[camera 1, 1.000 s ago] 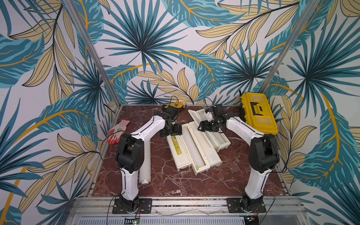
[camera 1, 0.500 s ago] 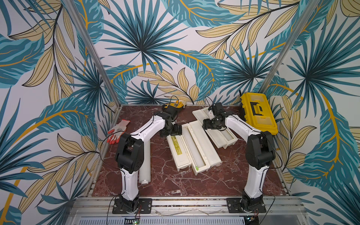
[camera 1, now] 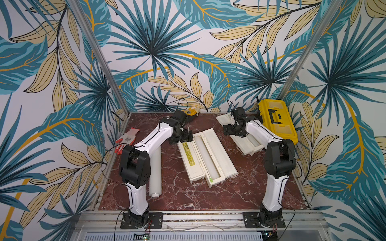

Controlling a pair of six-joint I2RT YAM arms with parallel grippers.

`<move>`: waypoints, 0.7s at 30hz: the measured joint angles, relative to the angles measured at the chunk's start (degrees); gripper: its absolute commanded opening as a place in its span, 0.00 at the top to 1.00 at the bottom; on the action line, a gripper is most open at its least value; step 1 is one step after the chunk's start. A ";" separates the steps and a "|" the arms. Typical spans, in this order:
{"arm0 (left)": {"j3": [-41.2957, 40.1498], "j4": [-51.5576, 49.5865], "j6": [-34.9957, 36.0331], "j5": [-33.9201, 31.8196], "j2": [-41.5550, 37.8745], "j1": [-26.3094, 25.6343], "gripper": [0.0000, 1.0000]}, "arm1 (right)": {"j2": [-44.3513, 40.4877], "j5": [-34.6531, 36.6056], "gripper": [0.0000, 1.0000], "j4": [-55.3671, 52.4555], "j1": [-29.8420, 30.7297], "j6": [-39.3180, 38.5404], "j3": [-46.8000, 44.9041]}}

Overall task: Put plastic wrap rolls into dispensers
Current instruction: Open the lid of the plastic wrap cutting box.

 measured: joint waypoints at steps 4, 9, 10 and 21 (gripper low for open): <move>-0.20 0.35 0.74 0.02 -2.08 2.03 0.00 | -3.98 1.11 0.01 -1.33 3.10 0.37 -0.63; -1.46 0.72 2.03 0.76 -4.35 6.99 0.00 | -10.25 5.20 0.01 -2.45 10.14 2.47 -1.11; -1.64 0.74 2.32 0.85 -4.50 7.93 0.01 | -10.86 5.86 0.01 -2.47 11.91 2.95 -1.11; -2.71 0.79 5.79 3.85 -4.72 13.33 0.00 | -4.00 14.43 0.18 -5.25 26.03 8.63 -0.87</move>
